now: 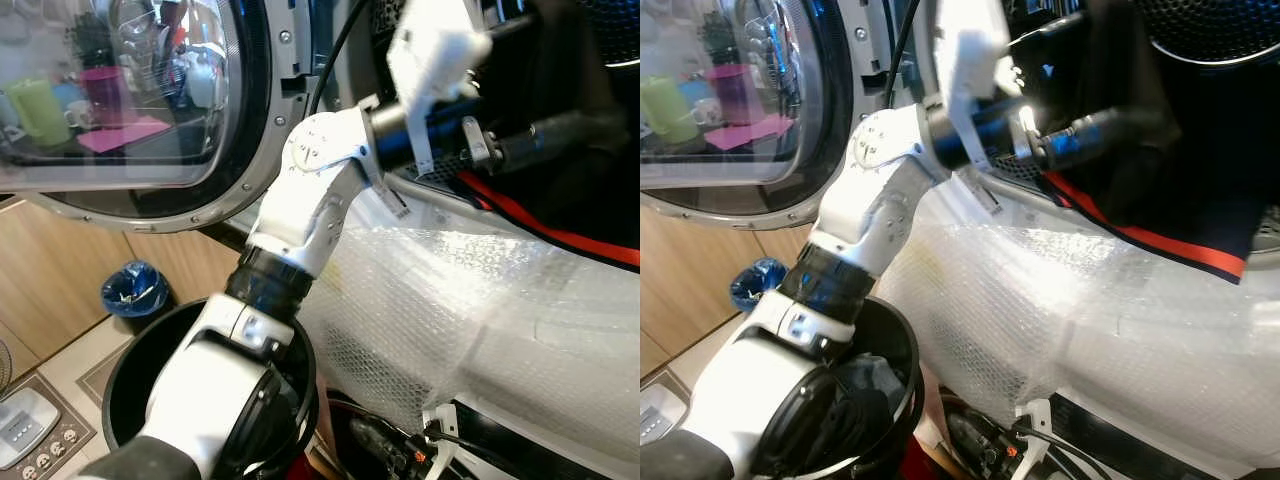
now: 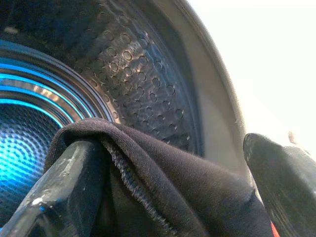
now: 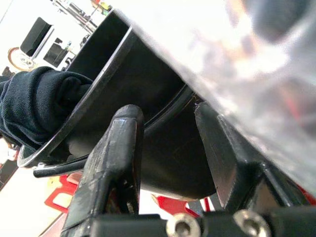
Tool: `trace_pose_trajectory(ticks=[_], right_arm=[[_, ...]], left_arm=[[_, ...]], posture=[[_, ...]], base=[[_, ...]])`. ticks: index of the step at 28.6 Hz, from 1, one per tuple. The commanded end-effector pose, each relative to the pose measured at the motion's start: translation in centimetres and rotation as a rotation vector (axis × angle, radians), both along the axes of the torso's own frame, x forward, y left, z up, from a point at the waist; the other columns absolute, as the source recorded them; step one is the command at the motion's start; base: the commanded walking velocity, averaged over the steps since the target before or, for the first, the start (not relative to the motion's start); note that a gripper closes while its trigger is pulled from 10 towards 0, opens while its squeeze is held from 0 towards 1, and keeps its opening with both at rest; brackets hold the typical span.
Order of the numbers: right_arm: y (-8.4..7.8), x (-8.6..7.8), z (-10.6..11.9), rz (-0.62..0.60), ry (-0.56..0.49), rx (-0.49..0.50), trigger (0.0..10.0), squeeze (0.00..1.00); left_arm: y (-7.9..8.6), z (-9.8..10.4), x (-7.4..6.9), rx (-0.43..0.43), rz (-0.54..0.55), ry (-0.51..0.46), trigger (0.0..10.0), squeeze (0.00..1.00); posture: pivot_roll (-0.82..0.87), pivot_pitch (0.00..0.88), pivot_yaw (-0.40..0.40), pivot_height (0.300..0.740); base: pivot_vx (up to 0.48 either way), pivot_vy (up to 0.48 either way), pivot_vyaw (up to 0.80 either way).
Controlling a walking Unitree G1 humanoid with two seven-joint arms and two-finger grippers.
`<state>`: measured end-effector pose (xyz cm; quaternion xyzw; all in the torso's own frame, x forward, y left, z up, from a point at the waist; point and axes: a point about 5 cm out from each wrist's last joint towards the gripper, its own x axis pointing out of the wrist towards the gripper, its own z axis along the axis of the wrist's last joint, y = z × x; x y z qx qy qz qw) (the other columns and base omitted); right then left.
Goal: Clothes washing
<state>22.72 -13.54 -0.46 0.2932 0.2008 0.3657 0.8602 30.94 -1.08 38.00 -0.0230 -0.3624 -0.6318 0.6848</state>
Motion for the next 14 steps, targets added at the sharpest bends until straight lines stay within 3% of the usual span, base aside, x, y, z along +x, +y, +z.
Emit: trace_pose_trajectory(ticks=[1, 3, 4, 5, 6, 7, 9, 14], right_arm=[[0.2, -0.1, -0.1, 0.011, 0.001, -0.003, 10.0, 0.0], [0.1, -0.1, -0.2, 0.009, 0.006, 0.002, 10.0, 0.0], [0.1, -0.1, -0.2, 0.009, 0.006, 0.002, 10.0, 0.0], [0.1, -0.1, -0.4, 0.018, 0.012, 0.012, 10.0, 0.0], [0.3, -0.1, -0.4, 0.03, 0.014, 0.011, 10.0, 0.0], [0.3, -0.1, -0.4, 0.03, 0.014, 0.011, 10.0, 0.0], [0.7, 0.1, -0.5, 0.045, 0.017, 0.008, 10.0, 0.0], [1.1, 0.6, -0.2, 0.056, 0.008, 0.014, 10.0, 0.0]], left_arm=[[0.8, -0.6, -0.9, 0.022, -0.061, 0.023, 10.0, 0.0], [2.2, -3.4, -2.0, 0.224, -0.103, -0.005, 10.0, 0.0], [2.2, -3.4, -2.0, 0.224, -0.103, -0.005, 10.0, 0.0], [3.7, -5.7, -3.2, 0.416, -0.196, 0.046, 10.0, 0.0], [4.5, -6.6, -3.7, 0.497, -0.227, 0.055, 10.0, 0.0], [4.5, -6.6, -3.7, 0.497, -0.227, 0.055, 10.0, 0.0], [6.0, -7.9, -4.3, 0.588, -0.216, 0.065, 10.0, 0.0], [7.5, -8.1, -4.4, 0.647, -0.152, 0.04, 10.0, 0.0]], posture=[[0.1, 0.0, 0.026, 0.74], [0.11, 0.0, 0.022, 0.74], [0.11, 0.0, 0.022, 0.74], [0.13, 0.0, 0.011, 0.74], [0.14, 0.0, 0.008, 0.74], [0.14, 0.0, 0.008, 0.74], [0.15, 0.0, 0.004, 0.74], [0.15, 0.0, 0.002, 0.74]], base=[[0.0, 0.0, 0.0], [0.0, 0.0, 0.0], [0.0, 0.0, 0.0], [0.0, 0.0, 0.0], [0.0, 0.0, 0.0], [0.0, 0.0, 0.0], [0.0, 0.0, 0.0], [0.0, 0.0, 0.0]])
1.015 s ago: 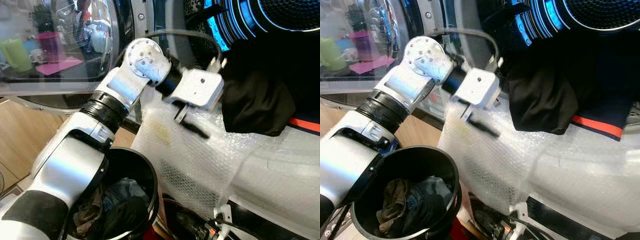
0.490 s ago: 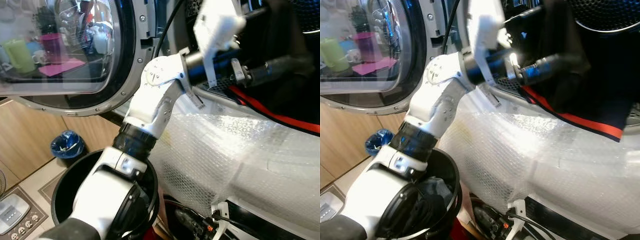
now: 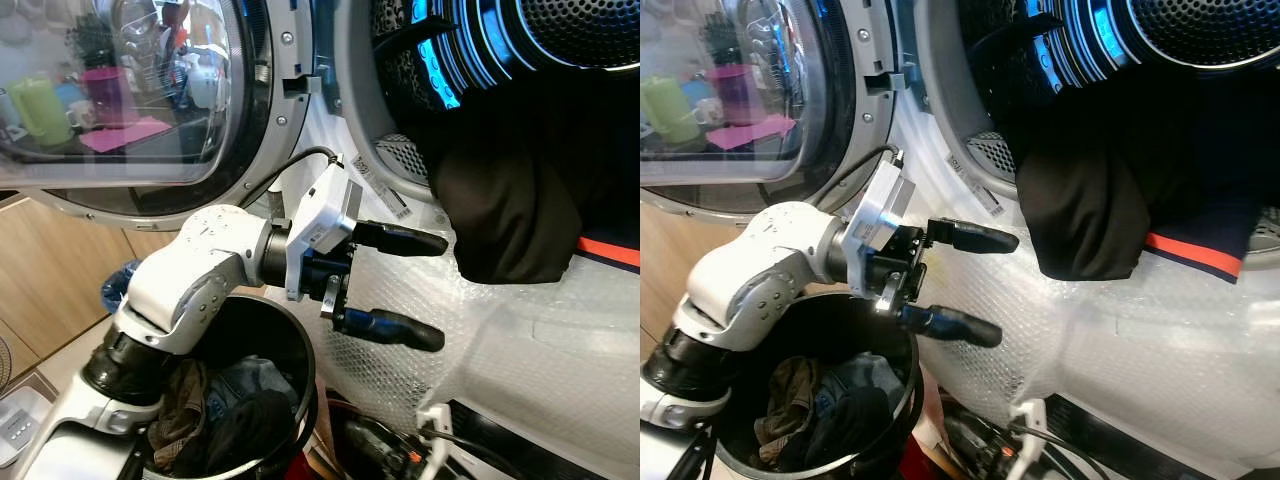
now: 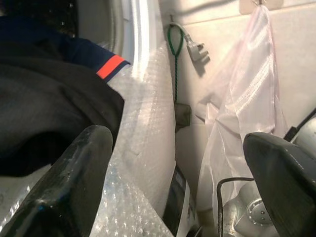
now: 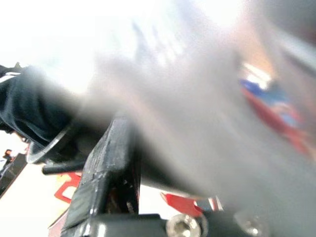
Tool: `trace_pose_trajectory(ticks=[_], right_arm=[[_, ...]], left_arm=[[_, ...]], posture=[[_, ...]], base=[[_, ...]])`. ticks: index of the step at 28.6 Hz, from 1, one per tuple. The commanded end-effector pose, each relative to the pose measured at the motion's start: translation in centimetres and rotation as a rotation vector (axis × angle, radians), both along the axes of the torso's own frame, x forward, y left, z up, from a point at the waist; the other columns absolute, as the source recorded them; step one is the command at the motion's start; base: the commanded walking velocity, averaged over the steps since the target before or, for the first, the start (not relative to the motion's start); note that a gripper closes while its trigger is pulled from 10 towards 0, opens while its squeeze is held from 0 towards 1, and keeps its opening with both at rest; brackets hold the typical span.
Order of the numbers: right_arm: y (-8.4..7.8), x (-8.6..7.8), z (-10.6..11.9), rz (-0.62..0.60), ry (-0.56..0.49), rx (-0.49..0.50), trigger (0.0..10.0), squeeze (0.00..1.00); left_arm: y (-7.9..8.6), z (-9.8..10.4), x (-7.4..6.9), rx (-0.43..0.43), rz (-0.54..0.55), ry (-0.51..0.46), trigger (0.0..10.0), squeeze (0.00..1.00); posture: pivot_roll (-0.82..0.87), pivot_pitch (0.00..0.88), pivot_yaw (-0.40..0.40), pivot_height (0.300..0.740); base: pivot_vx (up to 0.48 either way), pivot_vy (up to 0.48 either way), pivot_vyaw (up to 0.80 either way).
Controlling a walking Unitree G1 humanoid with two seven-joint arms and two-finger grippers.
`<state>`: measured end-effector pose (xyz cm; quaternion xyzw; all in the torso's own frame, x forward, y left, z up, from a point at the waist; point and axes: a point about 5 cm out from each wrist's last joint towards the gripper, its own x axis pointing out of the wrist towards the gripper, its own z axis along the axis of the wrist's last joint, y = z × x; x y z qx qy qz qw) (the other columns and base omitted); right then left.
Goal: Clothes washing
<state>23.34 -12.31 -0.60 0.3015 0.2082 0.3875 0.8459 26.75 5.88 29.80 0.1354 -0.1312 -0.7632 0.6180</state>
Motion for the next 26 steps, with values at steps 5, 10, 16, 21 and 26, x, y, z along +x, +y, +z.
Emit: trace_pose_trajectory(ticks=[5, 10, 16, 21, 26], right_arm=[[-0.3, -0.1, -0.2, 0.005, -0.004, -0.011, 10.0, 0.0], [-0.5, -0.4, -0.4, 0.001, 0.0, -0.014, 10.0, 0.0], [-0.5, -0.6, -0.6, -0.003, -0.002, -0.01, 10.0, 0.0], [-0.7, -0.9, -0.8, 0.003, 0.003, -0.014, 10.0, 0.0], [-1.2, -1.2, -0.8, 0.029, 0.003, -0.02, 10.0, 0.0]], left_arm=[[2.1, -1.3, -1.0, 0.131, 0.028, -0.002, 10.0, 0.0], [2.4, -2.5, -0.2, 0.12, 0.217, -0.009, 10.0, 0.0], [3.4, -4.9, -0.8, -0.031, 0.428, 0.13, 10.0, 0.0], [5.1, -7.0, -1.9, -0.127, 0.688, 0.2, 10.0, 0.0], [8.2, -10.6, -2.4, -0.17, 1.101, 0.184, 10.0, 0.0]], posture=[[0.15, 0.0, 0.003, 0.74], [0.14, 0.0, 0.015, 0.74], [0.13, 0.0, 0.023, 0.74], [0.14, 0.0, 0.023, 0.74], [0.16, 0.0, 0.012, 0.74]], base=[[0.0, 0.0, 0.0], [0.0, 0.0, 0.0], [0.0, 0.0, 0.0], [0.0, 0.0, 0.0], [0.0, 0.0, 0.0]])
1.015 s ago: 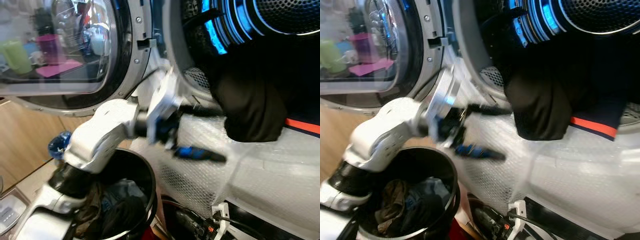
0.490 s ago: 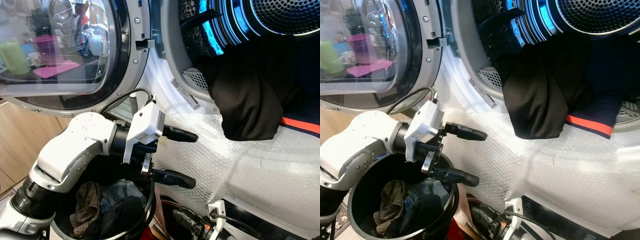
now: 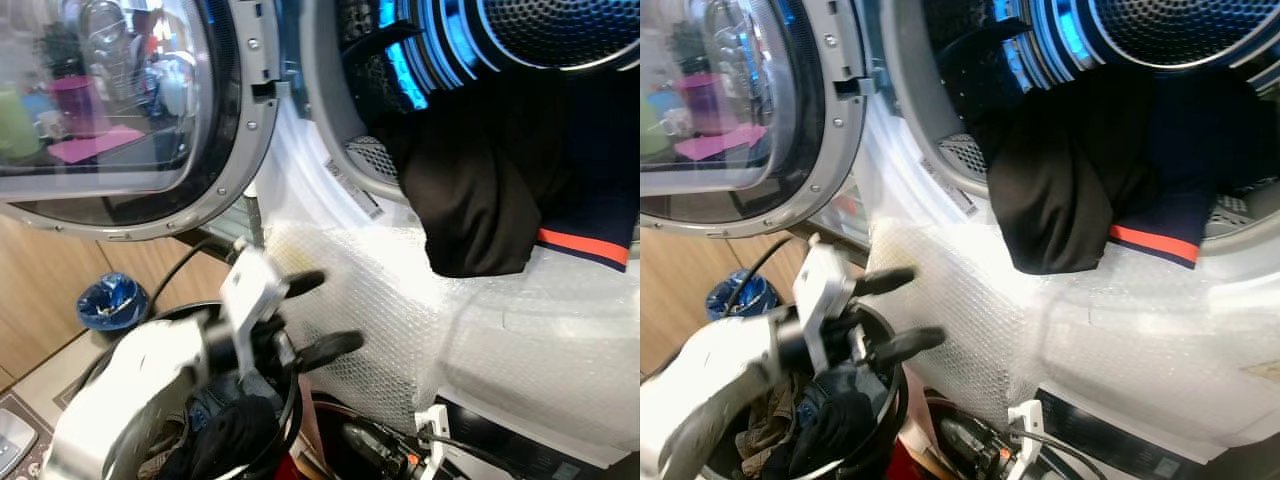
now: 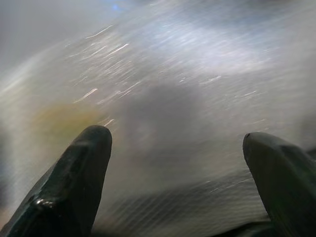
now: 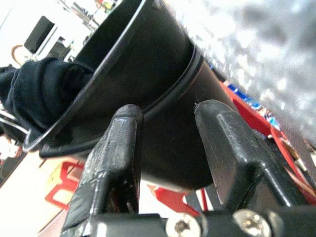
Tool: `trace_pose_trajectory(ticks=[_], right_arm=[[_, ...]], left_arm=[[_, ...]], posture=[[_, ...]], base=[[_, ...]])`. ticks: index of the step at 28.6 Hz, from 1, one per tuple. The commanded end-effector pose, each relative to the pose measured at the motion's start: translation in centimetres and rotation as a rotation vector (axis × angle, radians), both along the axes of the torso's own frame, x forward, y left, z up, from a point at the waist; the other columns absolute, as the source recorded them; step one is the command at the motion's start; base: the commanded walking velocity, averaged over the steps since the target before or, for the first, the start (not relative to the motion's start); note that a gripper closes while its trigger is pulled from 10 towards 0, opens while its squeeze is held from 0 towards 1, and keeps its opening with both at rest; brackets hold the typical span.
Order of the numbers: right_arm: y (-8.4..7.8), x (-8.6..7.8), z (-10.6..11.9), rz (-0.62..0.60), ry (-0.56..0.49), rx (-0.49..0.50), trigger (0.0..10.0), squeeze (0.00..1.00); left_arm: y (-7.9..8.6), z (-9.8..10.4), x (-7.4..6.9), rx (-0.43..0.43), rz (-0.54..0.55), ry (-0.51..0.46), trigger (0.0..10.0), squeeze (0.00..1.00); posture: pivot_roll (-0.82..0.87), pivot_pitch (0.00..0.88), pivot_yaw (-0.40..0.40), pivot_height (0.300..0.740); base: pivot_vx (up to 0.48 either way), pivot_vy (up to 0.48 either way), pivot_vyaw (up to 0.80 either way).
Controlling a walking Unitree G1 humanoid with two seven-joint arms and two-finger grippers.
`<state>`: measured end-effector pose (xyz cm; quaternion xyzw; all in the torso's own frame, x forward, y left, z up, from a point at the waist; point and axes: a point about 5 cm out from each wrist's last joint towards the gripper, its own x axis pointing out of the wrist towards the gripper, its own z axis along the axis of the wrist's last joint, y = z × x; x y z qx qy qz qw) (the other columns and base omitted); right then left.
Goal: Clothes washing
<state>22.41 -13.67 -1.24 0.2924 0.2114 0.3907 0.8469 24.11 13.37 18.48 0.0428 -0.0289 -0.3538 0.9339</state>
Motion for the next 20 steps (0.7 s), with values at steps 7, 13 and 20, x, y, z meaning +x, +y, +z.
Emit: trace_pose_trajectory(ticks=[7, 13, 20], right_arm=[[-1.9, -1.6, -0.5, 0.094, 0.019, -0.084, 10.0, 0.0], [-4.1, -3.5, 0.6, 0.279, -0.018, -0.167, 10.0, 0.0], [-4.6, -4.9, 2.0, 0.427, -0.076, -0.212, 10.0, 0.0]], left_arm=[[4.9, -5.1, -0.4, 0.011, 0.458, 0.06, 10.0, 0.0], [5.5, -6.6, -0.7, 0.005, 0.594, 0.057, 10.0, 0.0], [5.7, -8.3, -0.6, -0.022, 0.676, 0.085, 10.0, 0.0]], posture=[[0.15, 0.0, -0.006, 0.74], [0.14, 0.017, -0.026, 0.74], [0.13, 0.027, -0.037, 0.74]], base=[[0.0, 0.0, 0.0], [0.0, 0.0, 0.0], [0.0, 0.0, 0.0]])
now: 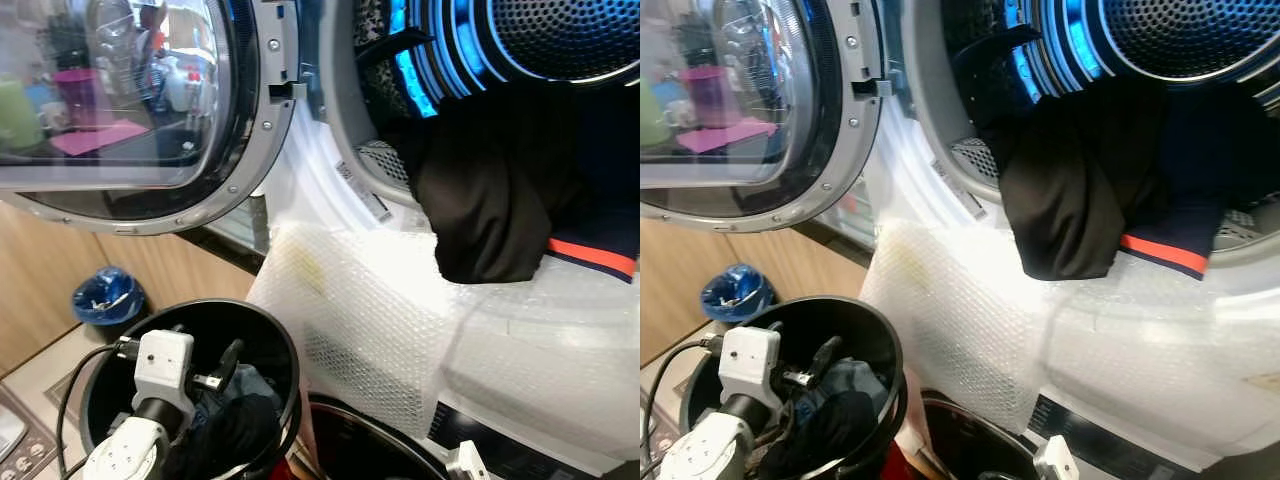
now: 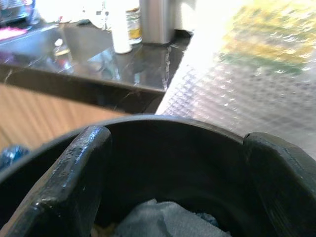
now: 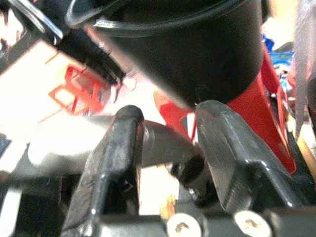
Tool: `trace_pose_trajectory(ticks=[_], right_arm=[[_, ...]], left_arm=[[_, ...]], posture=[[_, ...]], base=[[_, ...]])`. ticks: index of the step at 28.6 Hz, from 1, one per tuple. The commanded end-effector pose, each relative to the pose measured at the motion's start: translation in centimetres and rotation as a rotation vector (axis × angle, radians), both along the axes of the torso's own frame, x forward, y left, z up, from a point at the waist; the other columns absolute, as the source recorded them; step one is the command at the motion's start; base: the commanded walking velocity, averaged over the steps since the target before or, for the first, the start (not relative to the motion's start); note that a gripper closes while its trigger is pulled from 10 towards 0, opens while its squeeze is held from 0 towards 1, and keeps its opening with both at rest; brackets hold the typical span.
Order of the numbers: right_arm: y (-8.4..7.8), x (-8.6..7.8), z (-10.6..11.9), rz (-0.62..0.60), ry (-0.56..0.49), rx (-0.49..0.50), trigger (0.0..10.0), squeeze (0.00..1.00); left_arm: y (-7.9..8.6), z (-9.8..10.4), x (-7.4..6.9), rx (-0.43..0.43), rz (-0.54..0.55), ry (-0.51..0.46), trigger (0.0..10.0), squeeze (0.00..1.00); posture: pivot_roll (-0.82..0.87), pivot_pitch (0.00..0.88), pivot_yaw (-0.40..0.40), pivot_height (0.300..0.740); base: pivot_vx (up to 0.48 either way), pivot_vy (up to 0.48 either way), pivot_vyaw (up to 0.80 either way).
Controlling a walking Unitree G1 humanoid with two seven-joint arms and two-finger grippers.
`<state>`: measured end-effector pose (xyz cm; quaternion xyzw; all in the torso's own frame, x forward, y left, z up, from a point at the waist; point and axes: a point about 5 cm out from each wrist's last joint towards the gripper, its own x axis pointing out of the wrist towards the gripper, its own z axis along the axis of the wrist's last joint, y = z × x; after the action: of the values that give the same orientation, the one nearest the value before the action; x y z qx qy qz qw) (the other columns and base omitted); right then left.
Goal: Clothes washing
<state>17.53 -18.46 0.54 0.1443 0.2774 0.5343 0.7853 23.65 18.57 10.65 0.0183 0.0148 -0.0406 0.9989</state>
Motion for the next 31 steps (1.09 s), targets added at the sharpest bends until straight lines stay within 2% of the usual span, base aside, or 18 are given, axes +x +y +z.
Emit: trace_pose_trajectory(ticks=[1, 2, 5, 7, 8, 9, 10, 13, 15, 16, 19, 22, 25, 26, 27, 29, 30, 31], right_arm=[[-0.2, -0.5, 1.2, 0.078, -0.049, -0.006, 10.0, 0.0], [-0.2, -0.5, 1.2, 0.078, -0.049, -0.006, 10.0, 0.0], [0.3, -0.5, 4.9, 0.192, -0.16, 0.043, 10.0, 0.0], [0.4, -0.5, 5.1, 0.195, -0.163, 0.047, 10.0, 0.0], [1.1, 1.1, 8.4, 0.179, -0.277, 0.146, 10.0, 0.0], [1.5, 2.0, 10.3, 0.175, -0.342, 0.202, 10.0, 0.0], [1.8, 2.4, 11.5, 0.176, -0.381, 0.237, 10.0, 0.0], [3.5, 4.2, 17.5, 0.183, -0.556, 0.436, 10.0, 0.0], [3.8, 4.5, 19.1, 0.184, -0.611, 0.494, 10.0, 0.0], [3.8, 4.9, 21.2, 0.173, -0.673, 0.583, 10.0, 0.0], [3.5, 5.0, 23.4, 0.17, -0.729, 0.656, 10.0, 0.0], [3.3, 4.9, 24.3, 0.187, -0.755, 0.657, 10.0, 0.0], [3.4, 5.2, 24.1, 0.19, -0.762, 0.547, 10.0, 0.0], [3.4, 5.8, 23.8, 0.145, -0.767, 0.481, 10.0, 0.0], [3.1, 7.9, 23.8, -0.015, -0.789, 0.394, 10.0, 0.0], [2.5, 8.8, 24.2, -0.103, -0.79, 0.407, 10.0, 0.0], [2.2, 8.6, 24.6, -0.102, -0.793, 0.441, 10.0, 0.0], [1.5, 7.3, 25.3, -0.039, -0.811, 0.48, 10.0, 0.0]], left_arm=[[0.4, -0.5, -0.1, 0.006, 0.035, 0.005, 10.0, 0.0], [0.4, -0.5, -0.1, 0.006, 0.035, 0.005, 10.0, 0.0], [0.0, -1.1, 0.0, 0.035, 0.007, 0.01, 10.0, 0.0], [0.0, -1.1, 0.0, 0.037, 0.007, 0.009, 10.0, 0.0], [-0.1, -1.4, 0.1, 0.045, -0.001, 0.018, 10.0, 0.0], [-0.2, -1.5, 0.2, 0.04, -0.001, 0.021, 10.0, 0.0], [-0.2, -1.6, 0.2, 0.036, 0.0, 0.02, 10.0, 0.0], [-0.8, -1.8, 0.4, 0.05, -0.023, 0.015, 10.0, 0.0], [-0.8, -1.9, 0.4, 0.043, -0.024, 0.016, 10.0, 0.0], [-0.8, -2.0, 0.4, 0.041, -0.023, 0.017, 10.0, 0.0], [-0.9, -2.2, 0.3, 0.047, -0.022, 0.018, 10.0, 0.0], [-1.0, -2.3, 0.2, 0.047, -0.023, 0.018, 10.0, 0.0], [-1.2, -2.3, 0.2, 0.053, -0.034, 0.014, 10.0, 0.0], [-1.3, -2.3, 0.2, 0.06, -0.04, 0.012, 10.0, 0.0], [-1.4, -2.4, 0.3, 0.064, -0.045, 0.01, 10.0, 0.0], [-1.5, -2.4, 0.4, 0.062, -0.045, 0.007, 10.0, 0.0], [-1.5, -2.3, 0.4, 0.061, -0.046, 0.006, 10.0, 0.0], [-1.6, -2.3, 0.3, 0.065, -0.051, 0.003, 10.0, 0.0]], posture=[[0.12, 0.033, -0.038, 0.74], [0.12, 0.033, -0.038, 0.74], [0.1, 0.032, -0.034, 0.74], [0.1, 0.032, -0.034, 0.74], [0.09, 0.03, -0.029, 0.74], [0.09, 0.03, -0.029, 0.74], [0.09, 0.028, -0.029, 0.74], [0.1, 0.028, -0.03, 0.74], [0.1, 0.026, -0.032, 0.74], [0.1, 0.024, -0.034, 0.74], [0.11, 0.017, -0.04, 0.74], [0.12, 0.014, -0.043, 0.74], [0.12, 0.01, -0.046, 0.74], [0.12, 0.009, -0.047, 0.74], [0.12, 0.003, -0.048, 0.74], [0.12, 0.003, -0.048, 0.74], [0.12, 0.0, -0.049, 0.74], [0.13, 0.0, -0.049, 0.74]], base=[[0.0, 0.0, 0.0], [0.0, 0.0, 0.0], [0.0, 0.0, 0.0], [0.0, 0.0, 0.0], [0.0, 0.0, 0.0], [0.0, 0.0, 0.0], [0.0, 0.0, 0.0], [0.0, 0.0, 0.0], [0.0, 0.0, 0.0], [0.0, 0.0, 0.0], [0.0, 0.0, 0.0], [0.0, 0.0, 0.0], [0.0, 0.0, 0.0], [0.0, 0.0, 0.0], [0.0, 0.0, 0.0], [0.0, 0.0, 0.0], [0.0, 0.0, 0.0], [0.0, 0.0, 0.0]])
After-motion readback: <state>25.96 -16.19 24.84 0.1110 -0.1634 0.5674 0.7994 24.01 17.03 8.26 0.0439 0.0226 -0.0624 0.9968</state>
